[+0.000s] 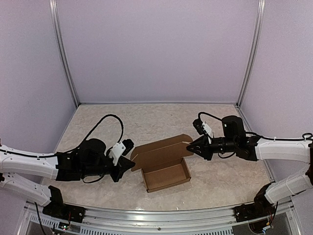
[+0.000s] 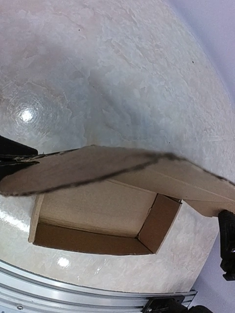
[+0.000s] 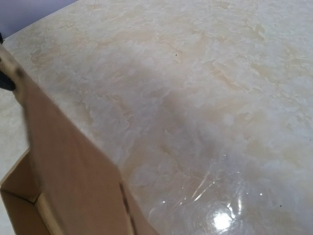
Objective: Fold the paper box
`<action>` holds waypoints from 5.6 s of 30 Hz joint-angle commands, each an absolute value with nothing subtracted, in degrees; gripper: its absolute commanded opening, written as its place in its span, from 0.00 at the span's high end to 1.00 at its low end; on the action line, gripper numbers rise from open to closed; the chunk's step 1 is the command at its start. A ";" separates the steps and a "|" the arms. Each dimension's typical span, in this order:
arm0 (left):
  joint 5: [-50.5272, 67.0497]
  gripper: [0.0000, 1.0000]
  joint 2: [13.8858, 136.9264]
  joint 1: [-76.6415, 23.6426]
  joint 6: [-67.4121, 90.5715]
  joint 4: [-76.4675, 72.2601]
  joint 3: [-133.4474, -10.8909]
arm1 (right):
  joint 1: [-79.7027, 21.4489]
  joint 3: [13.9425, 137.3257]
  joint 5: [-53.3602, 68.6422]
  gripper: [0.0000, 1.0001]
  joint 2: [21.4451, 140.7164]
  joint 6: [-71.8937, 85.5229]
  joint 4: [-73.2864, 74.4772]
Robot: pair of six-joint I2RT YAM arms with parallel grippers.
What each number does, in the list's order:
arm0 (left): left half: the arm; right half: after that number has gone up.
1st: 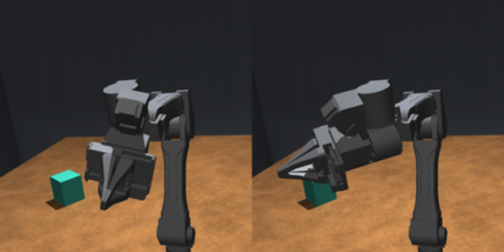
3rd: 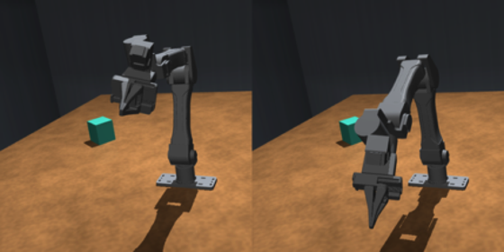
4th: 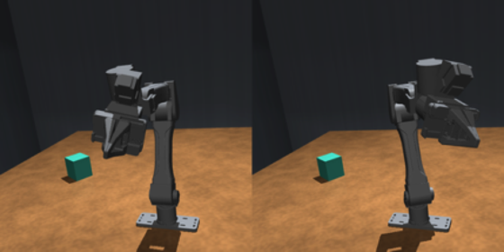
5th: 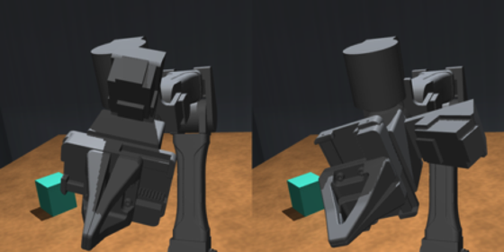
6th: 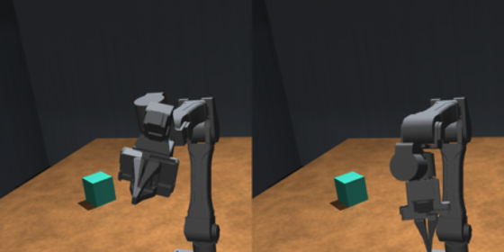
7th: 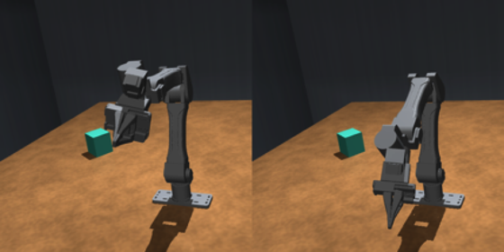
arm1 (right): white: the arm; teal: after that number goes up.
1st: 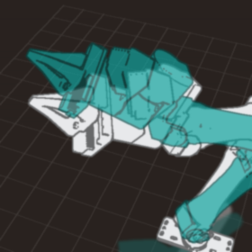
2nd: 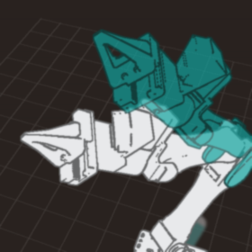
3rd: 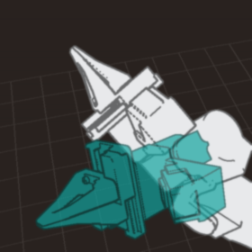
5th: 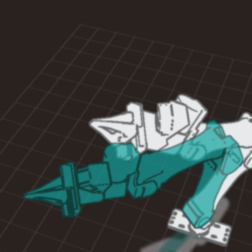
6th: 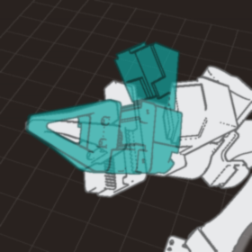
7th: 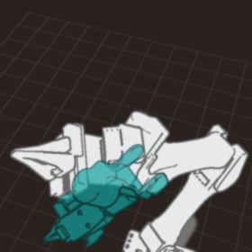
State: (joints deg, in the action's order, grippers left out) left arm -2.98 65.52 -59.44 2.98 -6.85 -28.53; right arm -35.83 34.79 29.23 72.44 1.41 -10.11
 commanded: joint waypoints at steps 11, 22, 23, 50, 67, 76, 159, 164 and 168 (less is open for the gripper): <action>-4.18 1.00 65.58 -59.30 3.76 -5.09 -27.88 | -35.33 32.88 27.95 1.00 68.36 2.77 -7.74; -7.98 1.00 67.39 -59.59 6.09 -4.97 -30.25 | -41.01 30.44 20.60 1.00 66.50 7.94 -11.21; -8.82 1.00 67.62 -59.69 6.53 -4.93 -30.69 | -41.74 30.41 18.80 1.00 66.45 8.79 -11.67; -29.76 1.00 79.86 -69.52 19.74 1.59 -46.59 | -71.81 36.71 -42.30 1.00 82.35 30.88 -19.93; -38.06 1.00 85.74 -73.45 26.65 3.93 -49.29 | -77.46 43.51 -54.57 1.00 92.56 40.69 -14.37; -40.43 1.00 88.68 -75.83 29.78 2.27 -47.65 | -79.08 42.17 -55.43 1.00 95.24 46.05 -13.59; -61.78 1.00 119.12 -73.78 9.58 -45.05 -48.25 | -57.28 63.53 -21.88 0.59 78.63 27.41 14.54; -61.54 1.00 121.37 -74.24 6.92 -49.57 -48.12 | -55.31 65.81 -19.56 0.71 86.03 27.76 10.92; -61.48 1.00 122.29 -74.59 5.85 -49.93 -48.38 | -54.98 66.18 -20.04 0.80 89.80 28.79 8.53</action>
